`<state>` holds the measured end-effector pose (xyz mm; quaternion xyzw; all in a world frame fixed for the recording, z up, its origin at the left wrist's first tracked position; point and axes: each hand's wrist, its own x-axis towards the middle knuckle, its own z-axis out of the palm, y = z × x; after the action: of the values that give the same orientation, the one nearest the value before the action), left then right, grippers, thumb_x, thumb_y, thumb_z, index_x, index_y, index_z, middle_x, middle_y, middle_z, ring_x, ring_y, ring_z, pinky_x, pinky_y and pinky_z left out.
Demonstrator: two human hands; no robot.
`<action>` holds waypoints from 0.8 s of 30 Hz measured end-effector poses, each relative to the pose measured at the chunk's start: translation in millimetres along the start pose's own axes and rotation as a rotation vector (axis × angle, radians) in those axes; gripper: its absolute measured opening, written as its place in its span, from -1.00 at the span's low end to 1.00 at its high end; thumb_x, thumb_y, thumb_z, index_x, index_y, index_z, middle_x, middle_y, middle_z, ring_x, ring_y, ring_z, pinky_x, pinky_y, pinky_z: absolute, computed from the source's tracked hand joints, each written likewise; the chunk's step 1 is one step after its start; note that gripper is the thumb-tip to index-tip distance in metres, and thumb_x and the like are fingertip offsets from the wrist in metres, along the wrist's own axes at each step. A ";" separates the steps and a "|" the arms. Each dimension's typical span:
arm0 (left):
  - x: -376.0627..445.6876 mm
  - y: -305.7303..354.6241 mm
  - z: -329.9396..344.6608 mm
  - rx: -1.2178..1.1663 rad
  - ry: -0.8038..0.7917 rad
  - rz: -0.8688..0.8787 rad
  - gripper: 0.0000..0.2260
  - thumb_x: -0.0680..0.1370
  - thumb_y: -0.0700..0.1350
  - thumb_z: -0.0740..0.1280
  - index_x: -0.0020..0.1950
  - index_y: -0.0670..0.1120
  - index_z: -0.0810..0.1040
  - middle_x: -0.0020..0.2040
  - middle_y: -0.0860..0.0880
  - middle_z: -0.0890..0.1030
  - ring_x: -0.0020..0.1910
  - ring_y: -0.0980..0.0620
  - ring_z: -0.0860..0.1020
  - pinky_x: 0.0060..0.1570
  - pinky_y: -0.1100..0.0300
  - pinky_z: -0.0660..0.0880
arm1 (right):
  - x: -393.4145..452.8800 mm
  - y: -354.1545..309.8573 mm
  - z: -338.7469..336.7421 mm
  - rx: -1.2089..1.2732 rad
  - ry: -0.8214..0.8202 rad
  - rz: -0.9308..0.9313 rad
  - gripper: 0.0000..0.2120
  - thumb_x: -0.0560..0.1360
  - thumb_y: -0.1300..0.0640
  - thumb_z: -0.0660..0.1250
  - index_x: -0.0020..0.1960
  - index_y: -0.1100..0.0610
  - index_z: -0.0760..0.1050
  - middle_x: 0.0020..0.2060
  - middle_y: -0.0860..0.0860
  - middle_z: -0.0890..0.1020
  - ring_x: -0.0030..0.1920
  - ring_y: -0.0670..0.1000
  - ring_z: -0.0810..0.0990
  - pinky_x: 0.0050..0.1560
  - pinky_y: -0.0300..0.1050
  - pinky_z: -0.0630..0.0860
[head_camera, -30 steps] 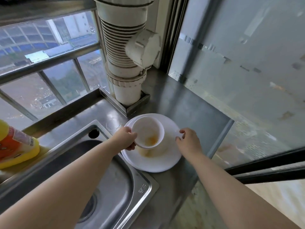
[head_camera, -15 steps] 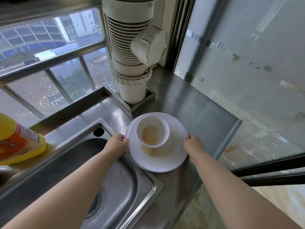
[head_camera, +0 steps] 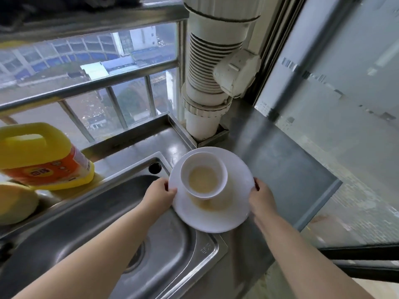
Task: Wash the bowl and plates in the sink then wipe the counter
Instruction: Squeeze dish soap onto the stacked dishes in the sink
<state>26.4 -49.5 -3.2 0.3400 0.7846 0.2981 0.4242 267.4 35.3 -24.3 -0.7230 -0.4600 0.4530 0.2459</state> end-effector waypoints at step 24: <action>-110.2 -250.1 -81.5 -0.615 0.413 -0.680 -0.86 0.45 -0.32 0.25 -0.06 -0.15 0.53 -0.04 -0.24 0.62 -0.06 -0.19 0.60 -0.15 -0.02 0.61 | -92.3 51.1 233.1 -0.358 -0.735 -0.143 -0.73 0.47 0.21 0.36 0.17 0.14 0.56 -0.05 0.03 0.69 -0.06 0.03 0.66 -0.11 -0.06 0.63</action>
<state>-69.5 -298.5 -103.6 -0.1417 0.7944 0.4217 0.4136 69.2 -84.3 -133.4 -0.5108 -0.6377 0.5755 -0.0336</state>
